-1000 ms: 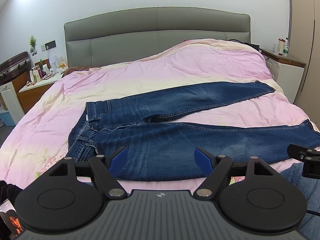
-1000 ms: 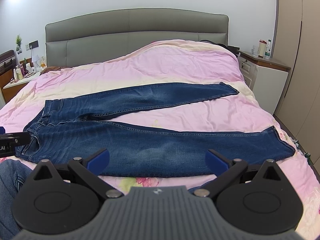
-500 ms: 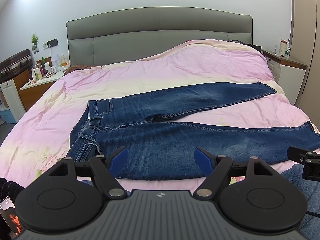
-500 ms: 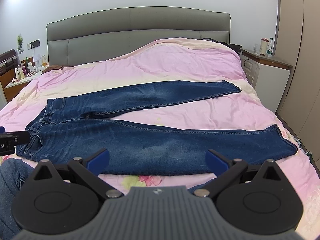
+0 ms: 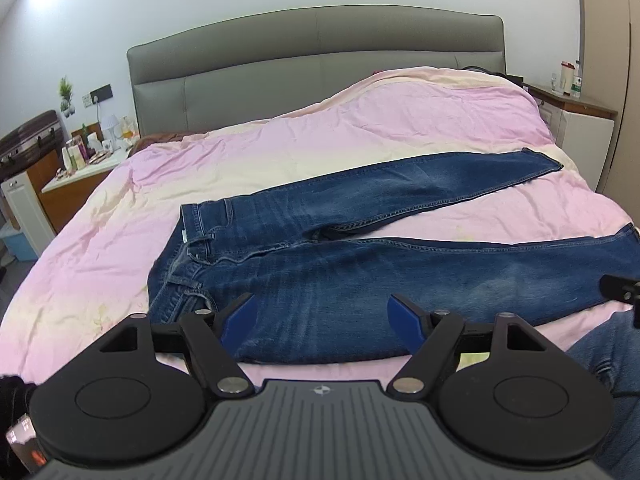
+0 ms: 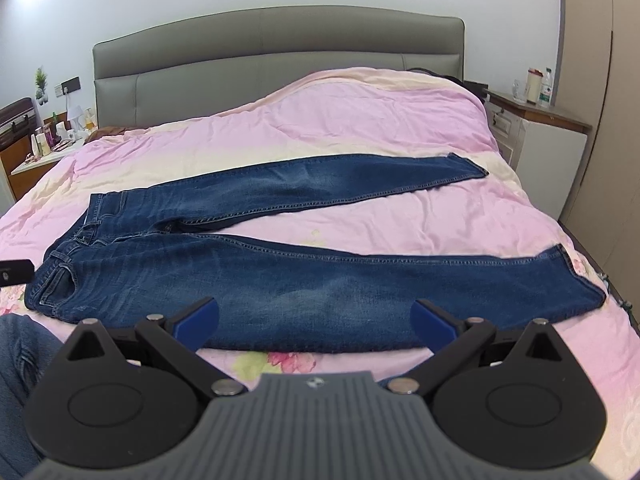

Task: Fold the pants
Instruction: 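Grasp the jeans waistband with the left gripper while the right gripper grasps a leg hem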

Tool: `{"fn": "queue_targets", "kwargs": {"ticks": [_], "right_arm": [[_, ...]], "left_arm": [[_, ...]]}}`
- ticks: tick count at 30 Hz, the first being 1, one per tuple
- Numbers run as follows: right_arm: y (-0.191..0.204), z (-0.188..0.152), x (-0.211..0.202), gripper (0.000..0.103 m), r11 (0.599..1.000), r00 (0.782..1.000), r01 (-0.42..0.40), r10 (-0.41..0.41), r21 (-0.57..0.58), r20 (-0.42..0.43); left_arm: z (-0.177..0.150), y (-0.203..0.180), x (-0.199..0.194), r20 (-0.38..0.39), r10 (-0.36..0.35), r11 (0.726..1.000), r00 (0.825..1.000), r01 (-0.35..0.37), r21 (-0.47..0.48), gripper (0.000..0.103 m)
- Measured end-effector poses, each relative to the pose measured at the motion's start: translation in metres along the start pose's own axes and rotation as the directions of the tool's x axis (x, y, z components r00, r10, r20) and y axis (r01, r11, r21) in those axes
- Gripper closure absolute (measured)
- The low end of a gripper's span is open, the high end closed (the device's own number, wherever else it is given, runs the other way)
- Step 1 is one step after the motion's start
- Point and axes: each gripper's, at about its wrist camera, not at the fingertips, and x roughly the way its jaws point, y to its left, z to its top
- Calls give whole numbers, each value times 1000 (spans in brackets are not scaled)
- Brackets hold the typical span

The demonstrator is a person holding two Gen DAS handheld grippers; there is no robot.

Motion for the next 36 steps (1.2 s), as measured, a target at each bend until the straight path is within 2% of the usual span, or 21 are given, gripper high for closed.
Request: {"fn": "queue_targets", "kwargs": {"ticks": [4, 5, 6, 7, 9, 10, 12, 14, 15, 17, 19, 22, 24, 28, 30, 36], "right_arm": [[-20, 0, 17, 6, 997, 998, -55, 57, -55, 30], [-26, 1, 23, 11, 995, 997, -69, 71, -69, 24], [-33, 3, 29, 20, 993, 996, -86, 88, -85, 12], [-40, 5, 35, 23, 990, 995, -104, 104, -99, 0], [-56, 9, 47, 29, 987, 995, -101, 100, -122, -19], [-65, 11, 54, 31, 987, 996, -85, 83, -135, -26], [-83, 16, 67, 43, 984, 998, -61, 55, -168, -42], [-103, 20, 81, 51, 977, 997, -52, 39, -206, -65], [-113, 20, 87, 55, 975, 996, -48, 32, -216, -77], [-135, 21, 101, 60, 971, 993, -44, 16, -235, -119], [-156, 20, 117, 63, 970, 984, -27, -17, -243, -178], [-184, 14, 140, 63, 967, 970, -1, -62, -257, -237], [-198, 10, 151, 63, 963, 960, 15, -90, -270, -266], [-218, 3, 167, 63, 961, 941, 52, -138, -270, -309], [-224, 0, 172, 63, 960, 936, 65, -153, -271, -318], [-240, -10, 183, 58, 955, 913, 74, -181, -287, -365]], "left_arm": [[3, 18, 14, 10, -10, 999, 1000, 9, 37, 31], [5, 25, 18, 7, -17, 999, 1000, 16, 42, 39], [6, 32, 23, 2, -34, 998, 999, 33, 57, 46], [8, 39, 27, -1, -49, 996, 999, 49, 72, 49], [10, 54, 38, -12, -68, 992, 998, 69, 105, 64], [11, 60, 43, -25, -72, 990, 997, 74, 122, 67], [13, 77, 57, -69, -99, 981, 993, 109, 158, 71], [10, 92, 70, -98, -138, 964, 986, 156, 214, 72], [8, 98, 77, -112, -131, 953, 985, 156, 260, 72], [1, 108, 95, -150, -83, 925, 985, 132, 356, 73], [-8, 118, 117, -217, -41, 888, 975, 135, 439, 75], [-21, 136, 145, -333, -42, 838, 942, 215, 502, 75], [-30, 142, 165, -425, -22, 801, 905, 271, 534, 73], [-42, 148, 206, -560, 10, 771, 828, 350, 532, 67], [-44, 145, 222, -606, -2, 758, 795, 397, 518, 62], [-51, 127, 256, -665, 21, 718, 746, 451, 529, 55]]}}
